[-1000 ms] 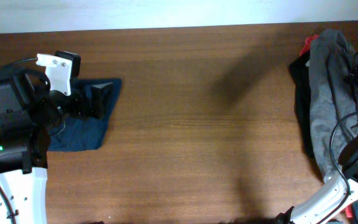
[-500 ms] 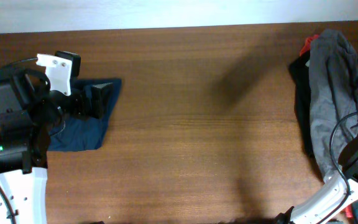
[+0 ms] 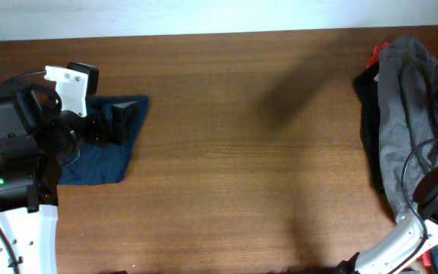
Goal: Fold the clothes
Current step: 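Reach the right gripper to the grey trousers on the right pile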
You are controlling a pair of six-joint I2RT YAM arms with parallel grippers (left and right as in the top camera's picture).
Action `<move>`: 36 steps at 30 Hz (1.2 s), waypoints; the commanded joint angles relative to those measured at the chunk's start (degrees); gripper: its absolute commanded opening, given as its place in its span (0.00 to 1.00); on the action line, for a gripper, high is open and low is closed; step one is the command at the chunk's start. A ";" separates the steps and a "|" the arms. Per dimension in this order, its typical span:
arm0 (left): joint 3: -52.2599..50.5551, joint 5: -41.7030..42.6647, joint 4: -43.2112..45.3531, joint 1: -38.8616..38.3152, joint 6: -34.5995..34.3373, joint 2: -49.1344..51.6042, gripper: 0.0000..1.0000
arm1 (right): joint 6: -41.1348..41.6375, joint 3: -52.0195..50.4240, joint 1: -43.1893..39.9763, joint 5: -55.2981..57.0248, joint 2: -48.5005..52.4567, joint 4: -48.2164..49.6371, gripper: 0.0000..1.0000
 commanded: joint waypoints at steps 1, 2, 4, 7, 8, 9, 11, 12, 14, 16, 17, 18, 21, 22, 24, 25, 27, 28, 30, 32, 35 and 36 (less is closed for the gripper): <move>1.05 0.87 0.04 -0.26 -0.74 0.13 0.99 | 0.00 5.57 3.48 -11.69 -10.32 -0.15 0.04; 1.05 0.87 0.13 -0.26 -0.74 0.13 0.99 | -0.02 5.90 4.63 -12.98 -11.93 -0.17 0.04; 1.07 0.87 0.26 -0.26 -0.74 0.13 0.99 | -0.07 5.95 7.50 -13.64 -14.95 -0.33 0.04; 1.07 0.85 0.70 -0.26 -0.74 0.13 0.99 | -1.57 5.95 13.35 -13.64 -18.21 -1.70 0.04; 1.07 0.87 1.07 -0.26 -0.74 0.13 0.99 | -1.86 5.95 15.43 -13.40 -18.84 -2.29 0.04; 1.07 0.85 1.36 -0.26 -0.74 0.07 0.99 | -2.58 5.95 17.46 -12.66 -19.28 -2.62 0.04; 1.14 0.87 1.73 -0.26 -0.76 -0.07 0.99 | -3.02 5.95 20.98 -6.54 -19.85 -3.37 0.04; 1.18 0.87 1.70 -0.26 -0.76 -0.20 0.99 | -2.99 5.95 21.90 -3.39 -19.85 -3.41 0.04; 1.18 0.85 1.36 -0.26 -0.76 -0.59 1.00 | -2.82 5.88 22.32 0.85 -19.28 -3.45 0.09; 1.18 0.85 0.63 -0.26 -0.74 -0.92 0.99 | -2.82 5.84 21.09 2.86 -17.90 -4.11 0.24; 1.18 0.85 0.35 -0.26 -0.74 -1.05 0.99 | -2.80 5.84 20.02 3.41 -17.03 -4.63 0.29; 1.18 0.85 0.17 -0.26 -0.74 -1.18 0.99 | -2.80 5.84 18.78 3.72 -15.98 -5.22 0.35; 1.18 0.87 0.11 -0.26 -0.74 -1.33 0.99 | -2.75 5.84 13.97 3.80 -12.15 -6.91 0.55; 1.18 0.87 0.02 -0.26 -0.74 -1.38 0.99 | -2.19 5.84 11.93 3.98 -10.54 -7.48 0.57; 1.18 0.85 -0.02 -0.26 -0.74 -1.38 0.99 | 0.11 5.84 8.33 3.91 -7.54 -8.11 0.64; 1.18 0.85 -0.02 -0.26 -0.74 -1.38 0.99 | 0.94 5.84 6.51 3.72 -6.14 -8.35 0.64; 1.18 0.83 -0.02 -0.26 -0.74 -1.38 0.99 | 2.14 5.84 3.37 2.89 -3.02 -8.83 0.66; 1.18 0.83 -0.04 -0.26 -0.74 -1.38 0.99 | 2.16 5.84 2.19 2.60 -1.68 -9.03 0.67; 1.18 0.85 -0.04 -0.26 -0.74 -1.38 0.99 | 2.16 5.84 0.50 2.51 1.14 -9.22 0.72; 1.18 0.83 -0.02 -0.26 -0.74 -1.38 0.99 | 2.16 5.84 -0.59 2.69 3.72 -9.03 0.74; 1.18 0.83 -0.04 -0.26 -0.74 -1.38 0.99 | 2.16 5.84 -1.68 4.35 6.58 -7.52 0.78; 1.18 0.83 -0.04 -0.26 -0.74 -1.38 0.99 | 2.16 5.84 -1.79 4.90 7.17 -7.08 0.78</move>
